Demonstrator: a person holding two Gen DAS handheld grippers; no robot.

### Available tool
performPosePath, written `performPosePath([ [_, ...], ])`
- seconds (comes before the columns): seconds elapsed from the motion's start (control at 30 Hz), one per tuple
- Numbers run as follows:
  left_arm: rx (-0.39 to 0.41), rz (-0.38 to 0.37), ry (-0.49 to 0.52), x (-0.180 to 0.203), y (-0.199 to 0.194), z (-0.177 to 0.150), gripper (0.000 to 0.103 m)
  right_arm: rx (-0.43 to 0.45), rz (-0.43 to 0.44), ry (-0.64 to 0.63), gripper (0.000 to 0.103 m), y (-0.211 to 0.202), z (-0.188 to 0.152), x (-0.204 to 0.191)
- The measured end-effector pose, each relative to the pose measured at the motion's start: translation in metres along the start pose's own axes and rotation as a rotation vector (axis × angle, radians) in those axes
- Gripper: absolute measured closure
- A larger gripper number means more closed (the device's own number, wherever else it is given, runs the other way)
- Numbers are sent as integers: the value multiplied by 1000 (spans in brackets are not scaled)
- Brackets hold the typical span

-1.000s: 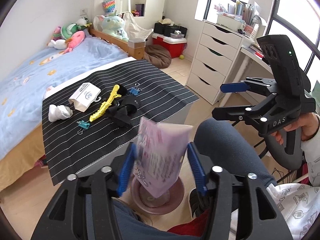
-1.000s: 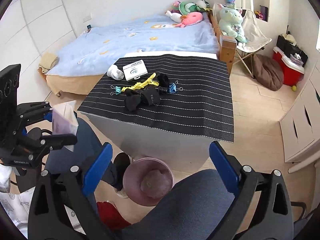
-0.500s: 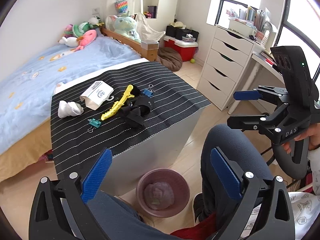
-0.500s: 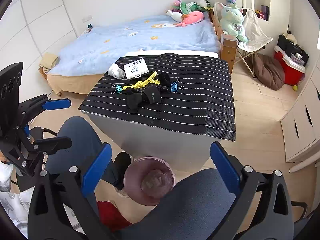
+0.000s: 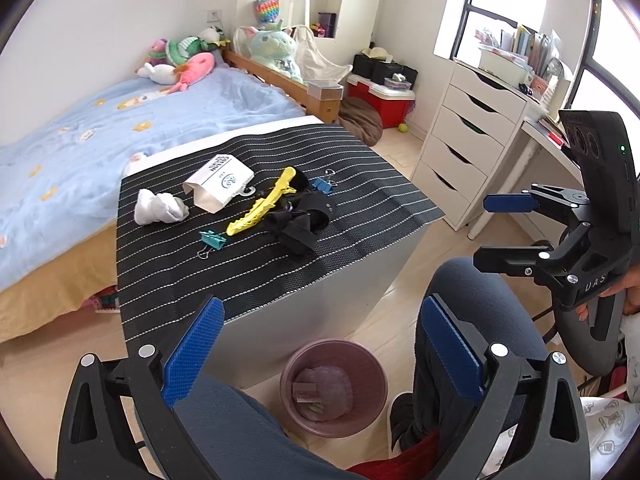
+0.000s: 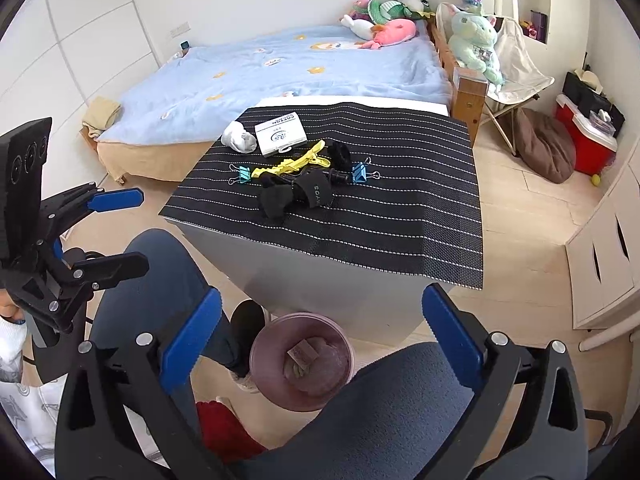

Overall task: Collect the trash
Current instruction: 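Move the right gripper to the black socks and close on them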

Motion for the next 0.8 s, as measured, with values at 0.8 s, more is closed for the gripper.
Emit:
performPosePath([
  [0.8, 36, 10, -91, -37, -7, -8, 8, -100, 6, -128, 4, 68, 100, -25],
])
Point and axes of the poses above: each gripper's, at about its wrist camera, not at the fingertips, and y roughly the way its jaws point, x to its right, z to its top, the point moved 4 cm from there along y, roughly the way its jaws point, and after that the axes turned 13 degrees about -x, right-handed, at the moved point
